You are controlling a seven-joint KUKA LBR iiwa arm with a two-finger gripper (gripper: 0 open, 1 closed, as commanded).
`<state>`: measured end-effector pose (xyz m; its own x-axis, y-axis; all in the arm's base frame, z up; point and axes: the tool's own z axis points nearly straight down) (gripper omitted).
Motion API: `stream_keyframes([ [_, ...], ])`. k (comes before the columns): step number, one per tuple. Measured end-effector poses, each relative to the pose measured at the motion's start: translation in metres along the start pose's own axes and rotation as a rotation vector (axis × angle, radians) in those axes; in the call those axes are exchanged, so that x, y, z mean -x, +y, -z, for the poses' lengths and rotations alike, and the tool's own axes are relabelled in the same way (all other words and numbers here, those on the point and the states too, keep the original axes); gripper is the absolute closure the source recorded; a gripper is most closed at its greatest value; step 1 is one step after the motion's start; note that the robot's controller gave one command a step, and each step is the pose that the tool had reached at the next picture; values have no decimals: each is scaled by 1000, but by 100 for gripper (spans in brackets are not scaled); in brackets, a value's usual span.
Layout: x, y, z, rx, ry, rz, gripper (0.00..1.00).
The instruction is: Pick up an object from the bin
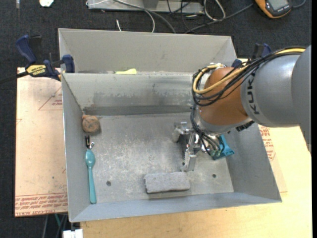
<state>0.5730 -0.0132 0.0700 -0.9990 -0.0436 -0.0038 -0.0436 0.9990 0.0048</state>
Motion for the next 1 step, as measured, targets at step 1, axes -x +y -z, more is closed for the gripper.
stream_keyframes([
  [1, 6, 3, 0, -1, -2, 16, 0],
])
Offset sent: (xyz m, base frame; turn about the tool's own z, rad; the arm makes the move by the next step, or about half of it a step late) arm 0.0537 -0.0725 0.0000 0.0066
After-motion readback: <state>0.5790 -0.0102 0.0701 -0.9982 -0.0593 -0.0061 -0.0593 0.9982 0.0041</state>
